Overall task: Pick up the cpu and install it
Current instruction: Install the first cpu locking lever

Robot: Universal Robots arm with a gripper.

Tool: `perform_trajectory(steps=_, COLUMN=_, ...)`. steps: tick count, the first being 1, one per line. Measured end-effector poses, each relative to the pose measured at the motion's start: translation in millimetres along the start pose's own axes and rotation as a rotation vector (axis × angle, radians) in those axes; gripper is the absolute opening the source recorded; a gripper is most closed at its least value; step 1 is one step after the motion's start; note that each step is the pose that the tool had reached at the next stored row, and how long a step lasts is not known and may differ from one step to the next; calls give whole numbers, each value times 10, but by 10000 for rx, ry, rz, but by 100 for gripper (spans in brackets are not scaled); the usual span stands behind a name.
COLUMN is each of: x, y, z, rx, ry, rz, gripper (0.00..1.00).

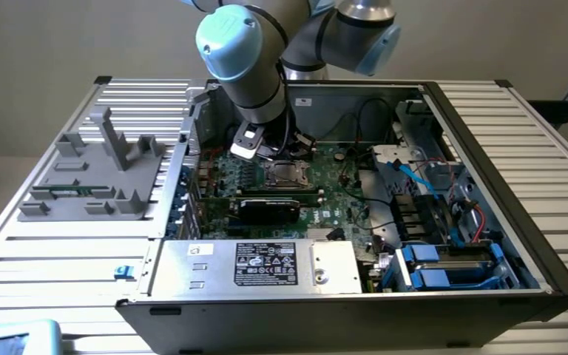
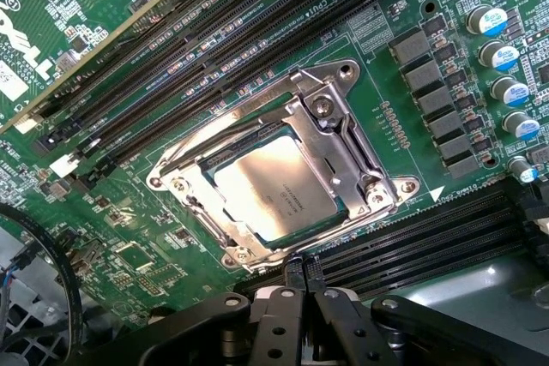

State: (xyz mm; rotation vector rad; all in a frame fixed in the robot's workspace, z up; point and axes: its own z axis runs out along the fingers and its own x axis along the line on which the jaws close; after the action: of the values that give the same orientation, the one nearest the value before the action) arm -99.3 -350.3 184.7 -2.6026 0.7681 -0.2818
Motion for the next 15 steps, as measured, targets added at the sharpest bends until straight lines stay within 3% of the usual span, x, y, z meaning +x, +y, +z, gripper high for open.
perform_trajectory(steps=15, x=8, y=-4, z=3, rx=-1, ry=5, rz=10, gripper=12)
